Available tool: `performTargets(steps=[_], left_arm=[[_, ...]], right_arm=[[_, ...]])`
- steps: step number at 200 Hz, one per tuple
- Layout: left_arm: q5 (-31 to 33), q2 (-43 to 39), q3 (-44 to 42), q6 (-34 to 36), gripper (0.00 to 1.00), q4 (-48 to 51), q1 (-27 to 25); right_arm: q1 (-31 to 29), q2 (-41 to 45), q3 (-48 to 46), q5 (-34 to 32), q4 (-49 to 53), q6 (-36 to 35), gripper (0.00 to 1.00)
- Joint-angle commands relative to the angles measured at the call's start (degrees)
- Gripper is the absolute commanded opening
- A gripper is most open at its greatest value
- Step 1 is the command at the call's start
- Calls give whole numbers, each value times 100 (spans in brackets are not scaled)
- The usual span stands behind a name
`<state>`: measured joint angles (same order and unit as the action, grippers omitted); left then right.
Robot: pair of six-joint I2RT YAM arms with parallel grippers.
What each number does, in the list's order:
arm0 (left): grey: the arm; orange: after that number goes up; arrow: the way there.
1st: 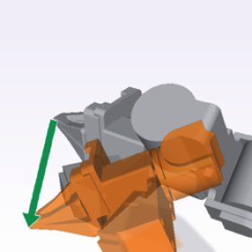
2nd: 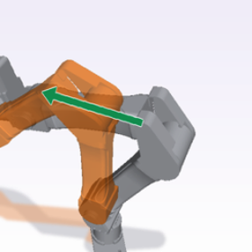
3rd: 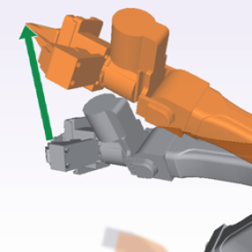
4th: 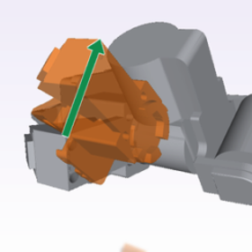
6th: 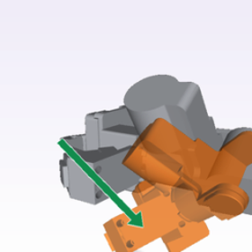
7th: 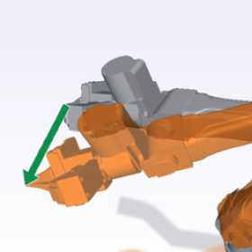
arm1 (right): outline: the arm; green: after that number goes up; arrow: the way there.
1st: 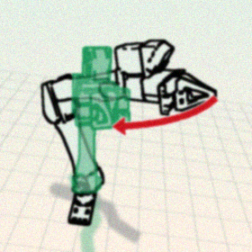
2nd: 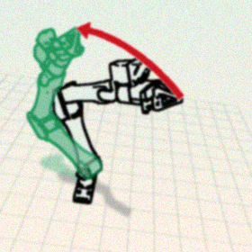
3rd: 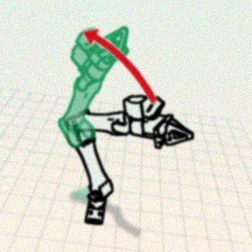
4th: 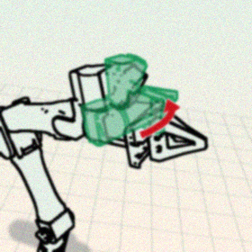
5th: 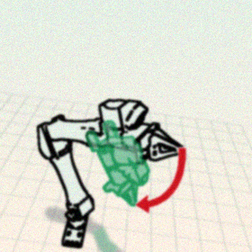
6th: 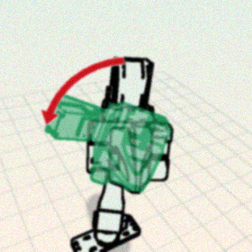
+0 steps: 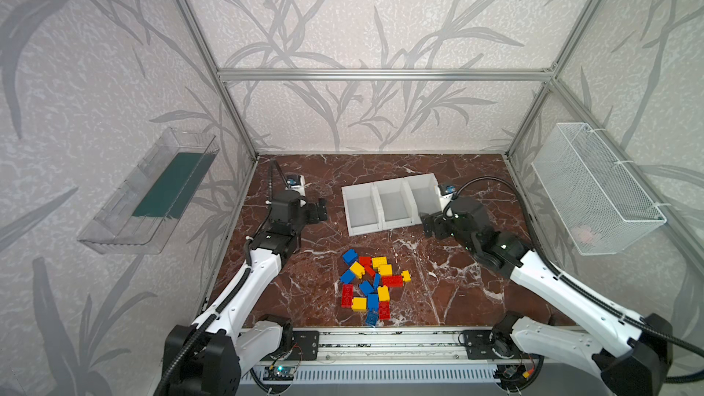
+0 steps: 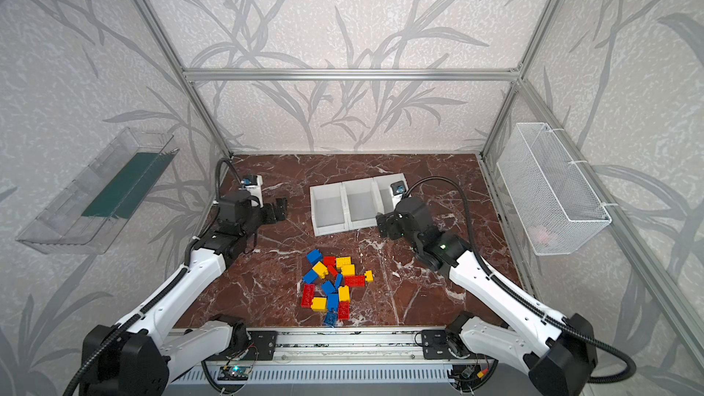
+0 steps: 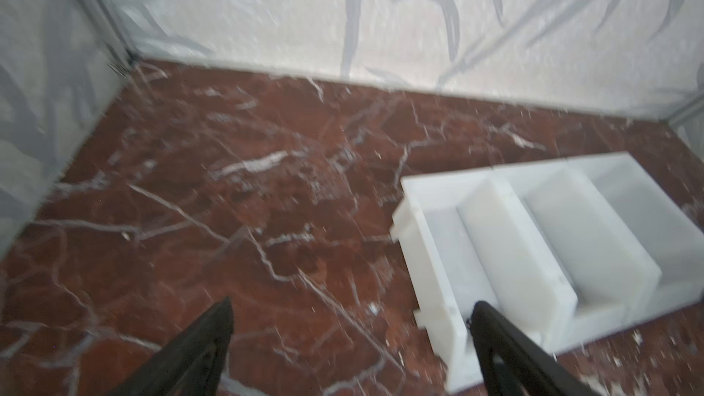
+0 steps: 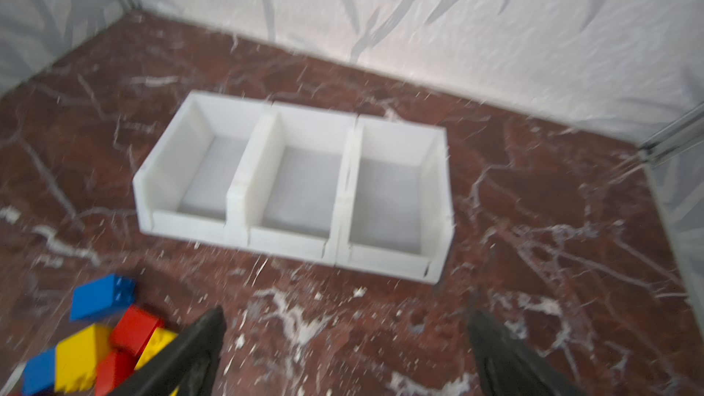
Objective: Sort the legos into containers by color
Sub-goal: 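Reach the right gripper down to the brick pile while the left gripper moves forward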
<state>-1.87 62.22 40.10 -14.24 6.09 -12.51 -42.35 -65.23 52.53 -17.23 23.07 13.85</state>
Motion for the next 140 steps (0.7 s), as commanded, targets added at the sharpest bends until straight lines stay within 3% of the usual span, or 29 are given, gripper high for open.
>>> performTargets(steps=[1,23,47,85,140], left_arm=[[-244,-145,-227,-459,99,480,-110],[-430,-183,-435,-704,99,351,-195],[-471,-226,-565,-860,99,399,-260],[-608,-286,-799,-1096,99,227,-377],[-611,-342,-912,-1168,99,189,-471]], right_arm=[[-343,-582,238,365,1258,982,99],[-664,-1122,268,1115,865,1443,99],[-1201,-1749,560,756,998,1980,100],[-1808,-2646,1112,584,1357,2610,91],[-1884,-3178,1353,598,1219,2967,74]])
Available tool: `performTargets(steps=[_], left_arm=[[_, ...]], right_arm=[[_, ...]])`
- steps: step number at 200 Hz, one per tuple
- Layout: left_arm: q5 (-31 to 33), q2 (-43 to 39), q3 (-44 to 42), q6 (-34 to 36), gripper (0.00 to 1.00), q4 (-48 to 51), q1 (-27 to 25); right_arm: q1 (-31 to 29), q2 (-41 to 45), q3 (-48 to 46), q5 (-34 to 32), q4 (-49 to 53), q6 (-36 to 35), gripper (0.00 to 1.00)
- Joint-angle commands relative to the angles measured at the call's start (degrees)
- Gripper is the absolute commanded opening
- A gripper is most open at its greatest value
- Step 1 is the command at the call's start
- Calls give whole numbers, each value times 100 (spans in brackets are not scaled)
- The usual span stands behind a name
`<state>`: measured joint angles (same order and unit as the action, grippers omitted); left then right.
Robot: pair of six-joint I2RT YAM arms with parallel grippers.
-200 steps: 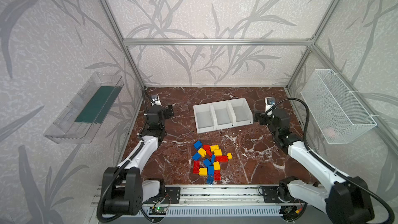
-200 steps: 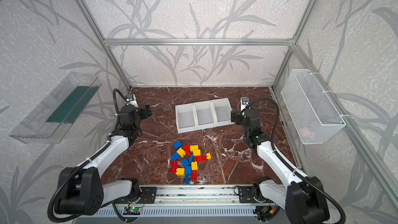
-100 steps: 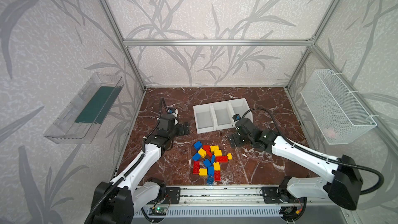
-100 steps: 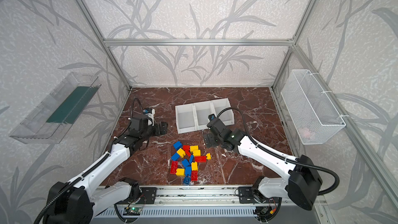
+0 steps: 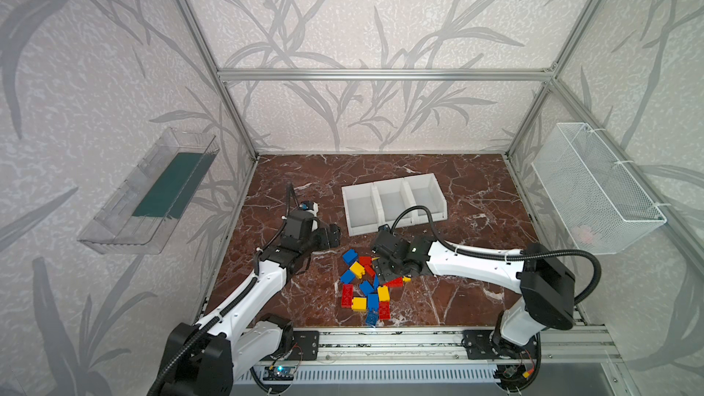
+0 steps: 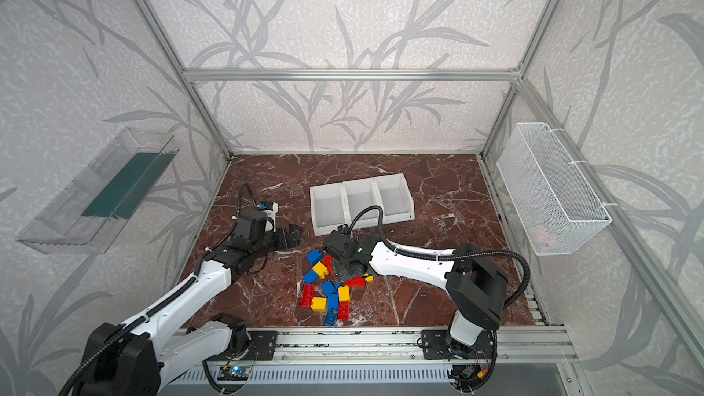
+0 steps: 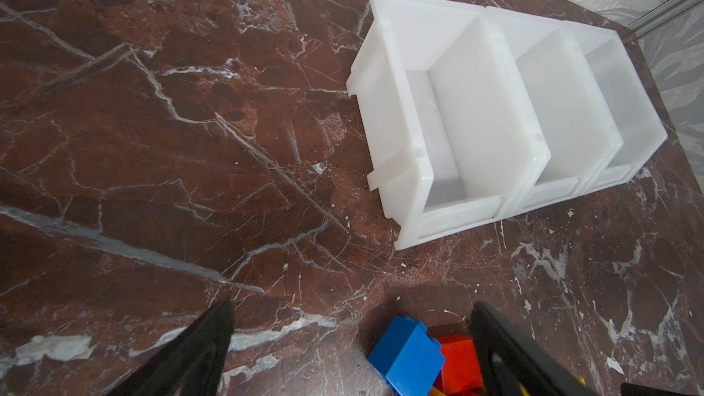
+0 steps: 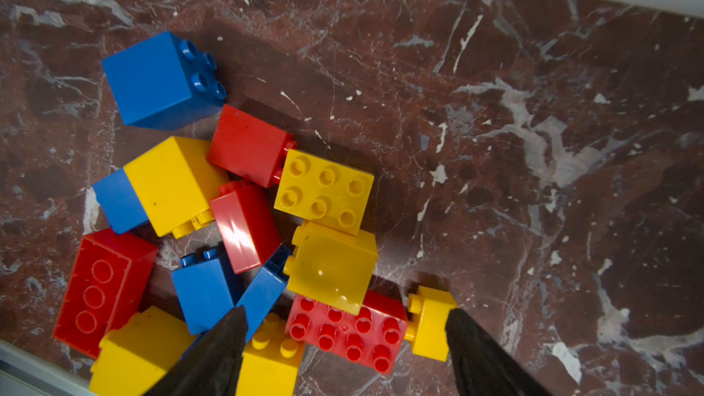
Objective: Sort the legos into containers by color
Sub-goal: 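Reach the right gripper down to the brick pile while the left gripper moves forward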
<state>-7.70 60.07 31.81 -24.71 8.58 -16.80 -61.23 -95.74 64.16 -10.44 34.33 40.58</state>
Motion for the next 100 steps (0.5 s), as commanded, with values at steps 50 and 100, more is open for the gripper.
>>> performTargets(steps=[50,100], left_arm=[[-76,-57,-96,-134,99,-86,-96],[-80,-33,-105,-139,99,-97,-146]], right_arm=[[5,-596,461,-133,244,450,62],[3,-839,571,-99,315,503,61]])
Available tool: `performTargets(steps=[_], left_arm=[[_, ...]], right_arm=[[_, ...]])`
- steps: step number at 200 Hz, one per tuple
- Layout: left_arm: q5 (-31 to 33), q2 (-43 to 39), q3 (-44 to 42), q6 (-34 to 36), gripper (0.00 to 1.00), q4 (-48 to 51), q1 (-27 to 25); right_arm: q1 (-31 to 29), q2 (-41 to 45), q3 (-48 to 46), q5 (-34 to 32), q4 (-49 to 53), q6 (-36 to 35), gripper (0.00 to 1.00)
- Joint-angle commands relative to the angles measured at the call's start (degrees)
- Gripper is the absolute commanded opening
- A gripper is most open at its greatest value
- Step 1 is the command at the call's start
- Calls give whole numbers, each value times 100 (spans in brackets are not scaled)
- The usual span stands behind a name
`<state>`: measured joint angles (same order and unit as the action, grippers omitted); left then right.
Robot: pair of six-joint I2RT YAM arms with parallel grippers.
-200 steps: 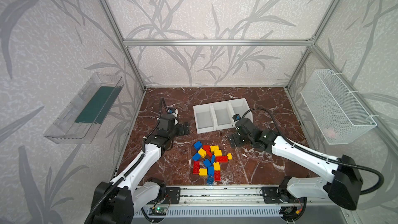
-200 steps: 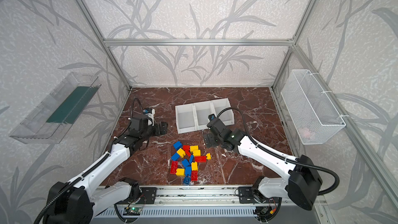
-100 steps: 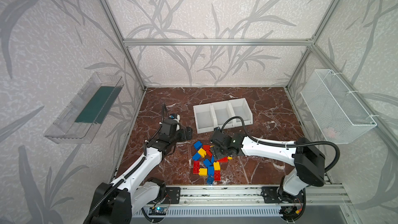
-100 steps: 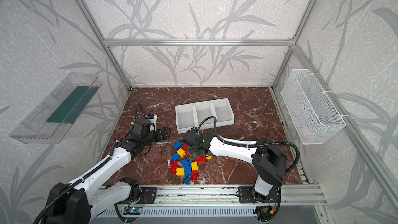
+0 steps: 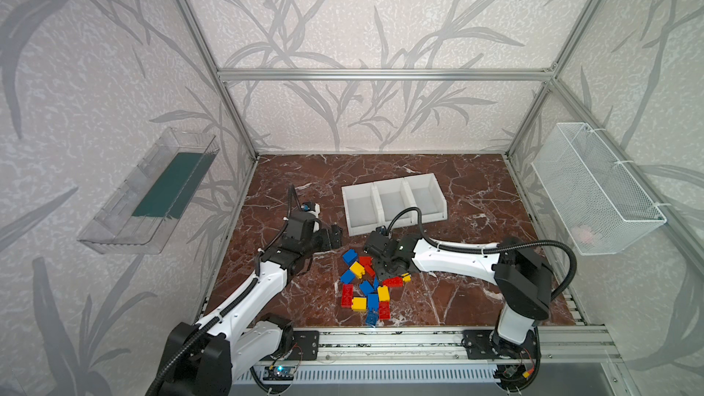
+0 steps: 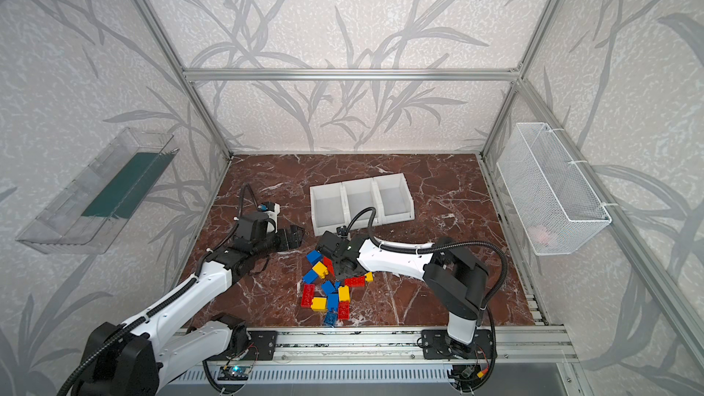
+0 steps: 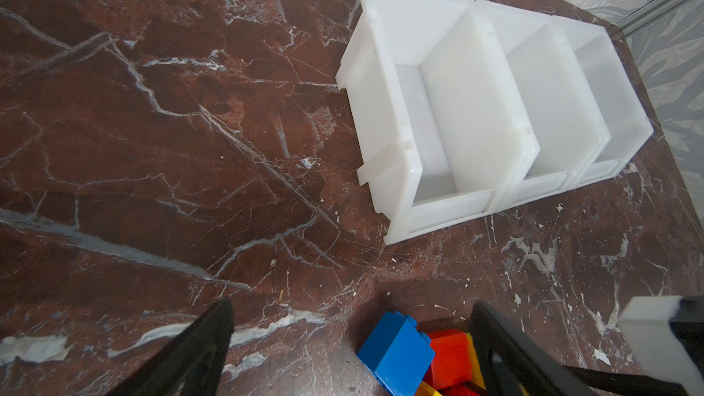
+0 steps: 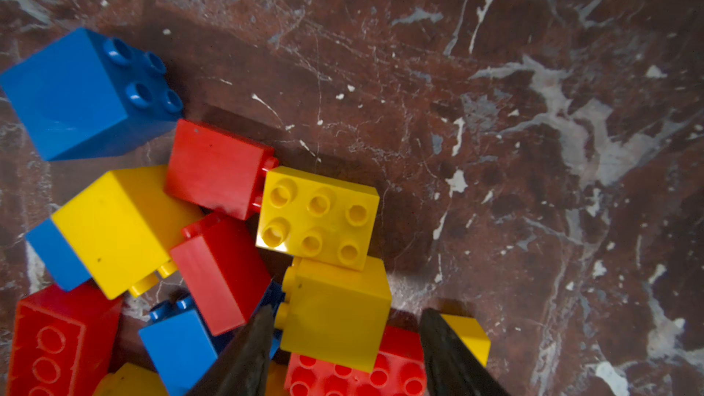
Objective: Sort the legos into containers by color
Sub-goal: 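Reach the right gripper down to the brick pile while the left gripper moves forward, then grasp a yellow brick with the right gripper and lift it, then carry the yellow brick to the farthest compartment and open the right gripper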
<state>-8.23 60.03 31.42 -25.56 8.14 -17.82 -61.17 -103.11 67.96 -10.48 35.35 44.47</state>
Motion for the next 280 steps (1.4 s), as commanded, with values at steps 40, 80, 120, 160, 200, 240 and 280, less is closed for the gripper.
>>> performTargets(steps=[40,80,120,160,200,240,280], left_arm=[[-3,-35,-75,-79,99,-47,-83],[8,-44,-75,-86,99,-28,-107],[71,-86,-109,-133,99,-12,-138],[102,-88,-123,-168,99,-7,-151],[104,-80,-127,-168,99,-14,-160],[99,-103,-127,-177,99,-3,-177],[68,-128,-126,-214,99,44,-225]], right_arm=[[-1,-90,69,-166,208,227,51],[26,6,2,-235,207,220,43],[53,137,-121,-260,173,208,40],[181,467,-85,-384,338,9,39],[667,942,138,-534,587,-505,38],[1484,1353,226,-487,313,-1202,39],[2596,1274,553,-141,-191,-1911,38]])
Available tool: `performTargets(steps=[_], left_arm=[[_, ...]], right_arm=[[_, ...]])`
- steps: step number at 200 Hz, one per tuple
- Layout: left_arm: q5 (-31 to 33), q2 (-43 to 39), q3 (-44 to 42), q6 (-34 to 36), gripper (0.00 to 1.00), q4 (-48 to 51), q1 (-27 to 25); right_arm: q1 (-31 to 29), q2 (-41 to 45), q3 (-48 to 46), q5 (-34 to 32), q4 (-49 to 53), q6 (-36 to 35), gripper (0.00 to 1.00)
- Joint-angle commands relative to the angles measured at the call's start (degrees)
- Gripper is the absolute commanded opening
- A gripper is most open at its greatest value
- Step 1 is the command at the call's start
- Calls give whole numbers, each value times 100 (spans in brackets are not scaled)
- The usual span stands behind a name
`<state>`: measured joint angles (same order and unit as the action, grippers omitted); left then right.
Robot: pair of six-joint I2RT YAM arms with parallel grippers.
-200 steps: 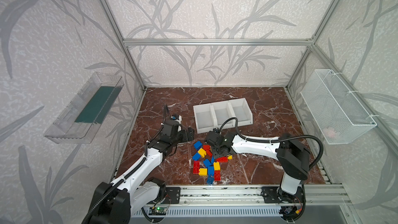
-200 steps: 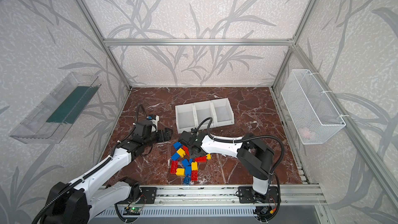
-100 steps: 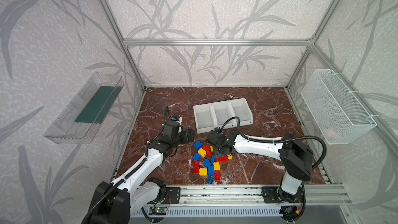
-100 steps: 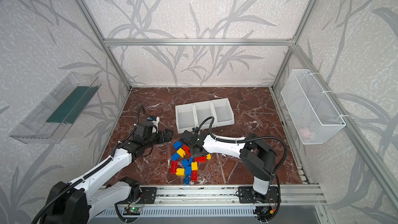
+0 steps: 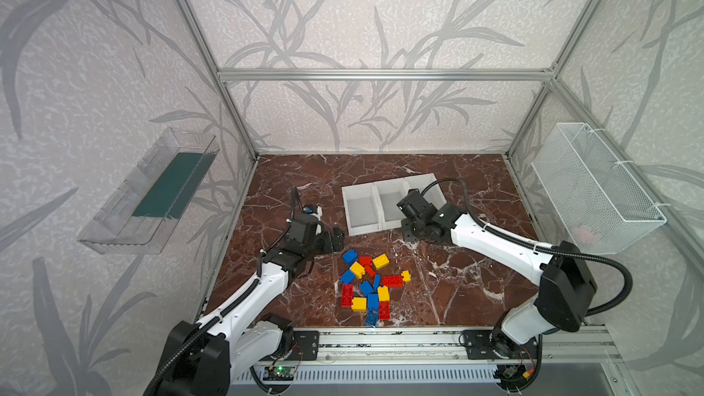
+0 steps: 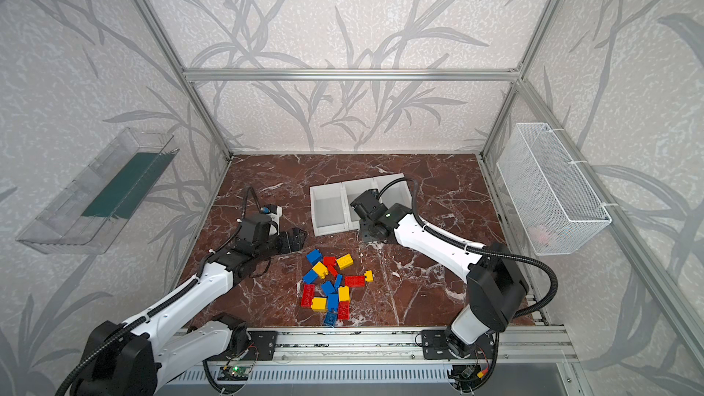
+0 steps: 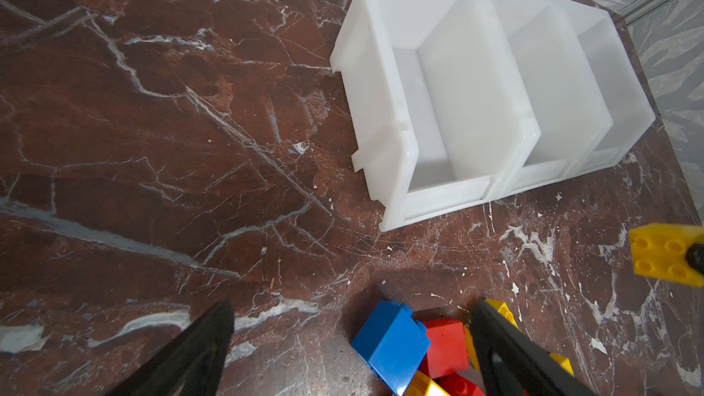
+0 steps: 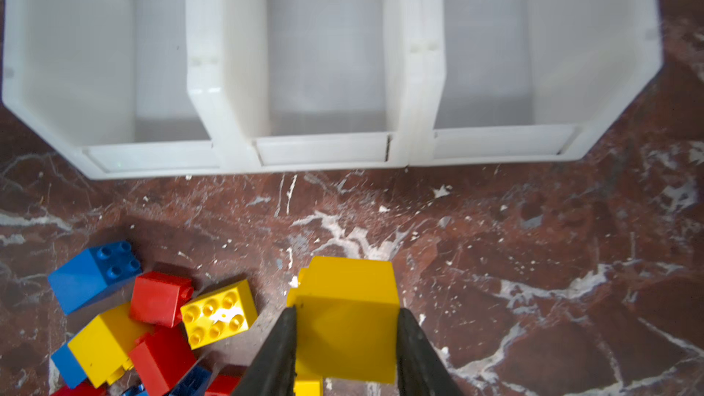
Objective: Sort the legos into containers by color
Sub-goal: 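Carry the yellow brick to the farthest compartment and open the right gripper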
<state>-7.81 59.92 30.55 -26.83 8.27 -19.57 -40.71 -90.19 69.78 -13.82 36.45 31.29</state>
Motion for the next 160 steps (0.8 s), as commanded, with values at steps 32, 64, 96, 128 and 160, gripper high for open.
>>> performTargets(steps=[32,64,96,128,160], left_arm=[[29,-140,-31,-151,99,102,-133],[94,-242,-40,-247,99,183,-228],[136,-313,-57,-314,99,274,-332],[160,-319,-40,-350,99,339,-462],[250,-321,45,-238,98,539,-710]], right_arm=[[1304,-716,1035,476,-399,-998,38],[1774,-1622,1668,747,-327,-1066,39],[1927,-2065,2146,855,-115,-1096,44],[1926,-2052,2156,795,-40,-1084,68],[1919,-1634,1890,964,-53,-1109,76]])
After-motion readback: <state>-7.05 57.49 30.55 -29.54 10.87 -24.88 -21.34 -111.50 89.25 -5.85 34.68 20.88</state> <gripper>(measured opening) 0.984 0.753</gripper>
